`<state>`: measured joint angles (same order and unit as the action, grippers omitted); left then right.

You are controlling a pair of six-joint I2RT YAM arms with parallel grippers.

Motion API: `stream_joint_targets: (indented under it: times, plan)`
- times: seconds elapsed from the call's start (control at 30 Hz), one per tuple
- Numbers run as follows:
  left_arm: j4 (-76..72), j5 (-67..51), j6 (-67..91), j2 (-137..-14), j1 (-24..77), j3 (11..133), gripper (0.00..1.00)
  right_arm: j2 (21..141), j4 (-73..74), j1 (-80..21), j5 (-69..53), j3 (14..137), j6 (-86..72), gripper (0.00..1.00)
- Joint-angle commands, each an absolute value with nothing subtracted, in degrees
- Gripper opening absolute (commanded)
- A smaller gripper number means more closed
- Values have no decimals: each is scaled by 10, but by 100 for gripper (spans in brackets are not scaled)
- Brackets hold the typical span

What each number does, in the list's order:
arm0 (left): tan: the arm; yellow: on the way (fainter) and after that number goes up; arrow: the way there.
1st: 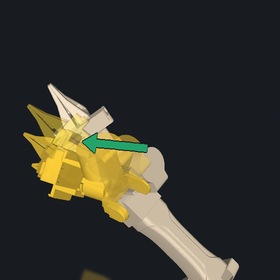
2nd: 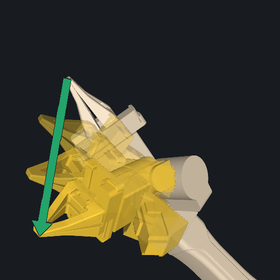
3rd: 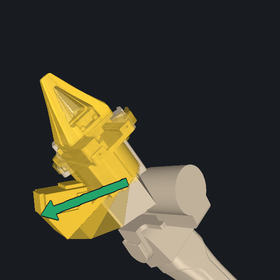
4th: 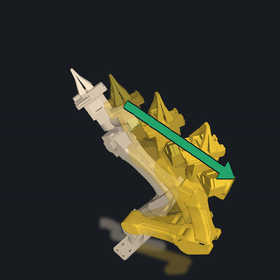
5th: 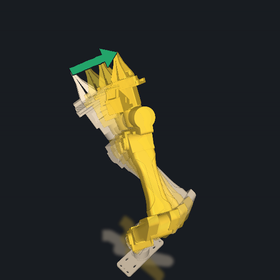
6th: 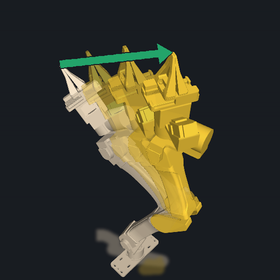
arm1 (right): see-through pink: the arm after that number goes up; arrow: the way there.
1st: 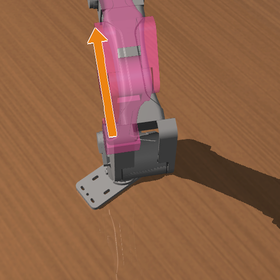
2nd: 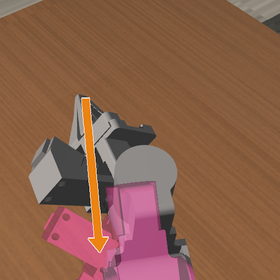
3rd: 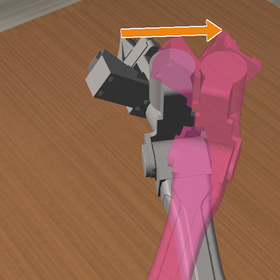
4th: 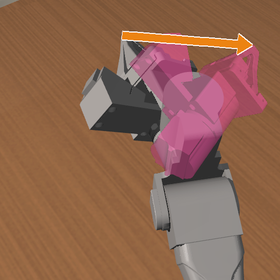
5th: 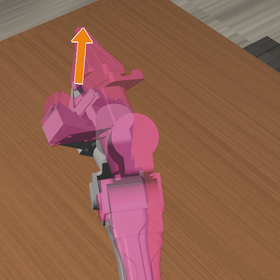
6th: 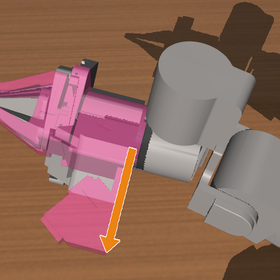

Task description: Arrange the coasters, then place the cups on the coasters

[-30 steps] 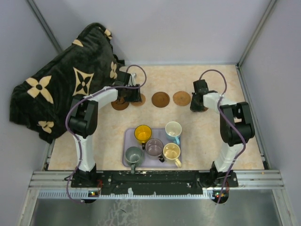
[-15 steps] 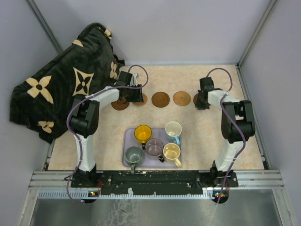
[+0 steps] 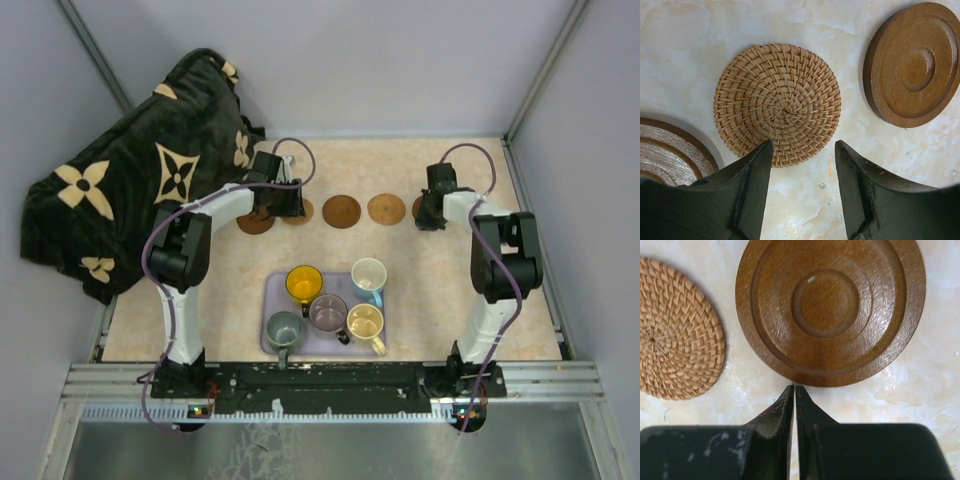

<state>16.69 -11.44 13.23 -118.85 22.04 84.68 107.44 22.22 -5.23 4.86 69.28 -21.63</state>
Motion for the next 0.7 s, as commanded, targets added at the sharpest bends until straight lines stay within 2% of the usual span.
stream_joint_targets:
  times: [0.0,0.4,0.67]
  plan:
    - [165,-95,128,-1197,224,856,60,1024,198,-48,-2,639,-220,6]
    - [173,-87,124,-1206,224,869,59,865,188,-90,-25,536,-209,6]
    - [143,-110,123,-1140,224,847,59,793,190,-103,-17,530,-204,6]
